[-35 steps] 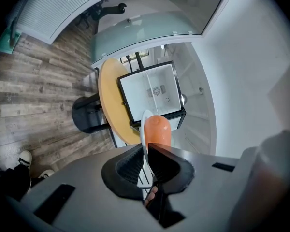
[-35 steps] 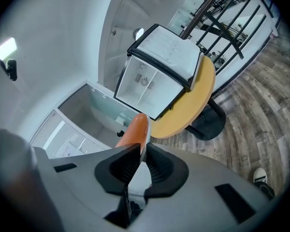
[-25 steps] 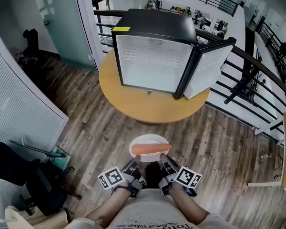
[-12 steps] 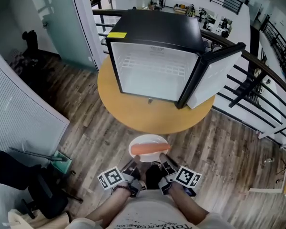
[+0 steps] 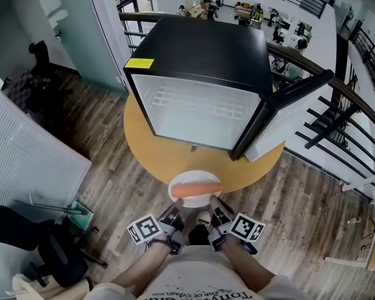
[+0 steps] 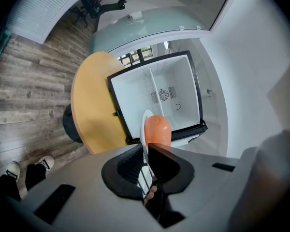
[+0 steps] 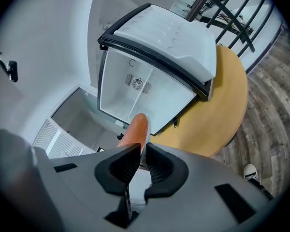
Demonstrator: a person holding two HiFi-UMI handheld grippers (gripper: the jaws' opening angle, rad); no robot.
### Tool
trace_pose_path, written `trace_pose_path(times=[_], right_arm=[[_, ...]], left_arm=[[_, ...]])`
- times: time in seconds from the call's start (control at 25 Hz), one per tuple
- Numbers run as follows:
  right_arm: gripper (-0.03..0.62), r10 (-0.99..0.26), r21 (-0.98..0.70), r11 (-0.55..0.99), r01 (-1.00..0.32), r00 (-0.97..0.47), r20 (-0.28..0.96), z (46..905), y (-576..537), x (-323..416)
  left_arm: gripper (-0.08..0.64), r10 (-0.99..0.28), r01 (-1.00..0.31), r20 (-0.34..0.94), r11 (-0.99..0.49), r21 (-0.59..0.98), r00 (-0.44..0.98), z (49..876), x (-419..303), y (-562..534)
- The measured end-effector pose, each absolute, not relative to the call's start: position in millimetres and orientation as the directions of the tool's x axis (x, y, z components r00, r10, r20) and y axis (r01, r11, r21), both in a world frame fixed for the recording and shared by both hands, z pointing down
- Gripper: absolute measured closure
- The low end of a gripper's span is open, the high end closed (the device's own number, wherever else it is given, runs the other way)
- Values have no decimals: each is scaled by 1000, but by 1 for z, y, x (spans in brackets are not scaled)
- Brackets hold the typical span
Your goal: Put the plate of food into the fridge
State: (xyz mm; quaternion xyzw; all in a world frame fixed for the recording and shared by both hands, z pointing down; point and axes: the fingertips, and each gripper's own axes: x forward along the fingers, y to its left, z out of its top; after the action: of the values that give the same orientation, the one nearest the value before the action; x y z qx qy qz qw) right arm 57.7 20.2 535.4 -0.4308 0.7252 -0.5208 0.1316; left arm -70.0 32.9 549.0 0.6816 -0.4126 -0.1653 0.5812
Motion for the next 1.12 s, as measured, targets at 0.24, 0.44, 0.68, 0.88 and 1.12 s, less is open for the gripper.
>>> trace_pose_path(times=[0.24,0.44,0.68,0.88,1.12], right_arm=[[538,-743,-869,93,-486,-615,264,537,-15,74],[537,-740,-867,108,-486,-622,257,535,-37,82],[537,-746,-873,98,-478,-616,253,535,-50,81],[538,-762,-875,71,-480,-592,263,537,-59,74],[538,-782,-876,42,-481,-561,271,535,-71,67]], left_arm=[[514,-776,-313,242,61,948,583,551,-50,1],[514,-785,-293,230,65,954,576,547,-40,-20],[514,-780,-299,237,67,952,579,545,-42,-34],[514,-754,-287,247,81,954,608,547,-46,-46],[514,-725,-322,252,44,946,641,544,-56,-65]])
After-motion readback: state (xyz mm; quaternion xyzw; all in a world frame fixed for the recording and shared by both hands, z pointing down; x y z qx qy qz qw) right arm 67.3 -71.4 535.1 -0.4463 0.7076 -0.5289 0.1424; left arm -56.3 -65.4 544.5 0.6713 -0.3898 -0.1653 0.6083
